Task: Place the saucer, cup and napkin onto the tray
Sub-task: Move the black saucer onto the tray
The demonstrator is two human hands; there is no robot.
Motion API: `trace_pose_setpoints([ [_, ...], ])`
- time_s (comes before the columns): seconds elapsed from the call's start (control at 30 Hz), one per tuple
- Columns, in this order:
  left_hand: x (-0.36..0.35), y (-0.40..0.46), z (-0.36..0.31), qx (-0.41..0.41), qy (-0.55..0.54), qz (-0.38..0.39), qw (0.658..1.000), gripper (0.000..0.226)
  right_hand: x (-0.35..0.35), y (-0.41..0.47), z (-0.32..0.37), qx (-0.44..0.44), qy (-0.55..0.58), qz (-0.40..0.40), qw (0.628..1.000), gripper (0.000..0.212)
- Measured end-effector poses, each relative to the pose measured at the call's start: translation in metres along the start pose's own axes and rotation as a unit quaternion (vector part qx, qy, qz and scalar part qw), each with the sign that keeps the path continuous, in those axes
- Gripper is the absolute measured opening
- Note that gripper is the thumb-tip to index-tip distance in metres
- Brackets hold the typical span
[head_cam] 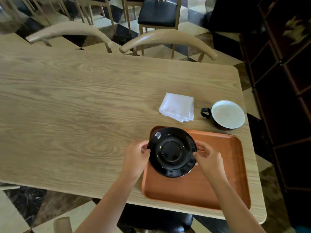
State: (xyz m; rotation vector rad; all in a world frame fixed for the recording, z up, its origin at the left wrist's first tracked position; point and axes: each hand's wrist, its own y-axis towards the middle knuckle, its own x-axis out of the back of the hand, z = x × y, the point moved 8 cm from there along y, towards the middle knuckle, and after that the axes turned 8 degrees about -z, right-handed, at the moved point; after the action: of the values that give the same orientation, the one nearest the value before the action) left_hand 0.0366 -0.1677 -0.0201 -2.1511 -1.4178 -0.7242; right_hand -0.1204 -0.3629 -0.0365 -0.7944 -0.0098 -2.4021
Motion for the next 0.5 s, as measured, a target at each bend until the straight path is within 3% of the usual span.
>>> trace_pose_setpoints([
  [0.2, 0.001, 0.006, -0.009, -0.028, 0.012, -0.02, 0.999, 0.032, -0.005, 0.005, 0.002, 0.003, 0.016, 0.007, 1.0, 0.036],
  [0.5, 0.001, 0.008, -0.003, 0.008, -0.011, -0.001, 1.0, 0.03, -0.01, 0.014, 0.011, 0.021, 0.007, 0.039, 0.999, 0.034],
])
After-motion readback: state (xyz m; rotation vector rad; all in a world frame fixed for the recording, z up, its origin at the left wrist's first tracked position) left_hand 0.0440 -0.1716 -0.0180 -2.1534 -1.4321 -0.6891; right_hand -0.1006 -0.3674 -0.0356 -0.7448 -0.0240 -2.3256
